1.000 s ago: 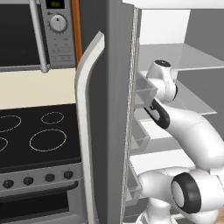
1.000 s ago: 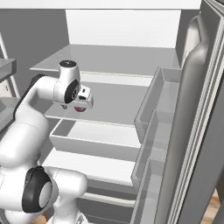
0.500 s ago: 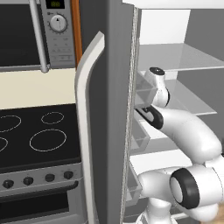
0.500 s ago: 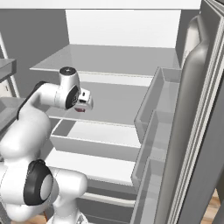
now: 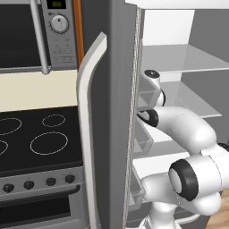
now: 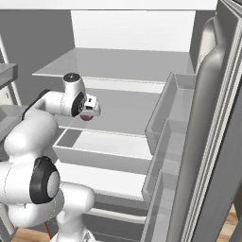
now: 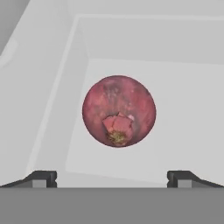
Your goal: Grab the onion and garlic from the fridge, place them in the blender, close the lid, and turn on the blender to create a marinade.
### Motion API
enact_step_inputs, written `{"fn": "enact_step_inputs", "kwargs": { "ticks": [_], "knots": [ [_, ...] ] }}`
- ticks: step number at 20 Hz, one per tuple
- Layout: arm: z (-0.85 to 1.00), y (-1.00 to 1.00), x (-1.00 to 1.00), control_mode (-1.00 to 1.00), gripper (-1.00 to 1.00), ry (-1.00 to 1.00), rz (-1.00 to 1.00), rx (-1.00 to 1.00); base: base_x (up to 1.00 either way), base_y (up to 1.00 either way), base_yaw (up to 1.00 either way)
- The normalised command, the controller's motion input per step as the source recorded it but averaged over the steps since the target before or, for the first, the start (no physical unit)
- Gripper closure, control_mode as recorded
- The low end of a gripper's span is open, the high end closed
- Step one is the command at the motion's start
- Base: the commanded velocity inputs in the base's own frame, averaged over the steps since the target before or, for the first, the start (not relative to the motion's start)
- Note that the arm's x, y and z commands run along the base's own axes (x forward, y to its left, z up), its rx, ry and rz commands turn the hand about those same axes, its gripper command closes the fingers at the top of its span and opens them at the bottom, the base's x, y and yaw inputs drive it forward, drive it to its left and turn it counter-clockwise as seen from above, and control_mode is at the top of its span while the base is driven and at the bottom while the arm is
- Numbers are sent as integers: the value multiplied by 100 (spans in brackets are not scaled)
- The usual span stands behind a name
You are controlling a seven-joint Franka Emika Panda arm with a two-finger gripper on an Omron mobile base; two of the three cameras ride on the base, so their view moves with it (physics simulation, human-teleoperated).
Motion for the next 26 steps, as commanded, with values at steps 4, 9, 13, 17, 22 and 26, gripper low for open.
{"fn": "enact_step_inputs", "kwargs": {
  "ticks": [4, 9, 13, 17, 22, 26],
  "knots": [
    [-23, 0, 27, -100, -100, 0, 0, 0, 0, 0, 0],
    [-39, 0, 23, -100, -100, 0, -1, 0, 0, 0, 0],
    [-17, 1, 31, -100, -100, 0, -2, 0, 0, 0, 0],
    [-9, 4, 35, -100, -100, 0, -2, 0, 0, 0, 0],
    [-8, 8, 30, -100, -100, 0, -2, -1, 0, 0, 0],
    [-24, 8, 15, -100, -100, 0, -1, -1, 0, 0, 0]
  ]
}}
